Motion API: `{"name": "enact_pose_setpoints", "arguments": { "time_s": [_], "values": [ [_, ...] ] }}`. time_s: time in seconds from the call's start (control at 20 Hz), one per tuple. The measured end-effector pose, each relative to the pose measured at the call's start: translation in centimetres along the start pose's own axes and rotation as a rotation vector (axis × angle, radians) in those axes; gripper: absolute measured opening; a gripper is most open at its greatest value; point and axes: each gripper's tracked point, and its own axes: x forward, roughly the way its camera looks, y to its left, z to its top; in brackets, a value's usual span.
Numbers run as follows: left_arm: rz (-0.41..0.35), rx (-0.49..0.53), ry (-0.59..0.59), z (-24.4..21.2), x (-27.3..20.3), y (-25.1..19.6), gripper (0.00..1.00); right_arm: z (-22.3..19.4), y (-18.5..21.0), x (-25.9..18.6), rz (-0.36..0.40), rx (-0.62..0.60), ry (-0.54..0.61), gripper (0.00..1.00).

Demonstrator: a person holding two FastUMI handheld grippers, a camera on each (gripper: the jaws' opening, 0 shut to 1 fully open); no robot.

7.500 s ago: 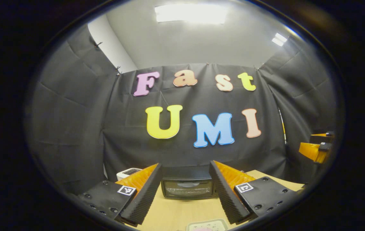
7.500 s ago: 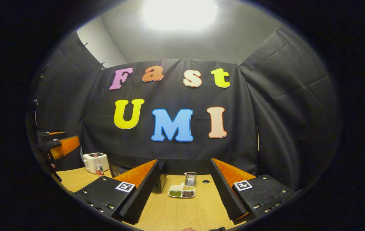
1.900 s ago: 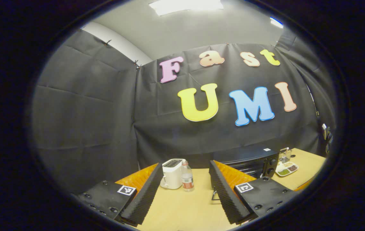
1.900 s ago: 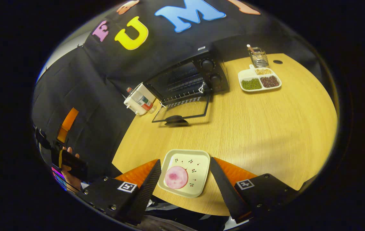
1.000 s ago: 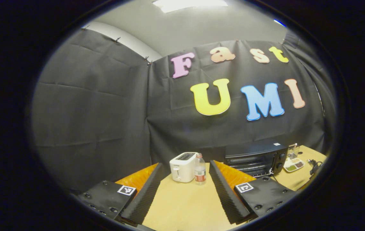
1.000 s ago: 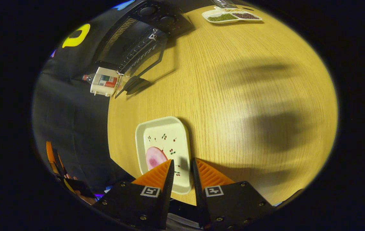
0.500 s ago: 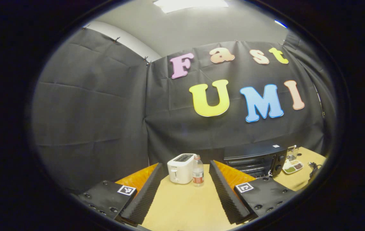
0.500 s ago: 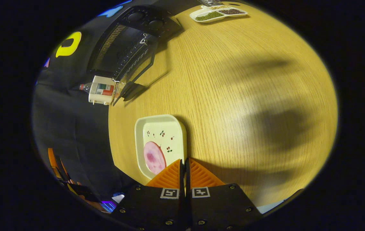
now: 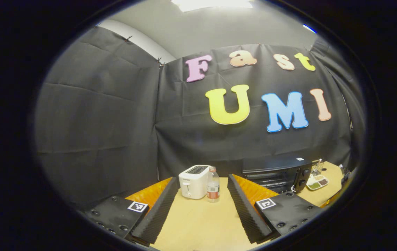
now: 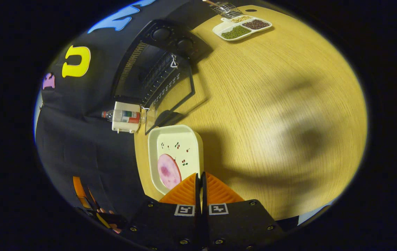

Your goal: Open the electric oven with the left hand, put the food in, and close the electric oven.

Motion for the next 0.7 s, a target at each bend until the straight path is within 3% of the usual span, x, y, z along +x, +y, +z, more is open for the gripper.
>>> {"name": "enact_pose_setpoints", "arguments": {
  "time_s": [0.05,0.1,0.7],
  "values": [
    [-0.001,0.000,-0.001,0.0,0.0,0.0,0.90,0.6,0.8,0.1,0.002,0.010,-0.021,0.00],
    [0.002,0.001,-0.004,0.1,0.0,0.1,1.00,1.2,1.6,0.3,0.006,0.022,-0.042,0.01],
    [-0.004,-0.012,0.019,-0.7,0.4,0.2,1.00,7.0,9.2,5.6,0.073,0.334,-0.293,0.01]
  ]
}}
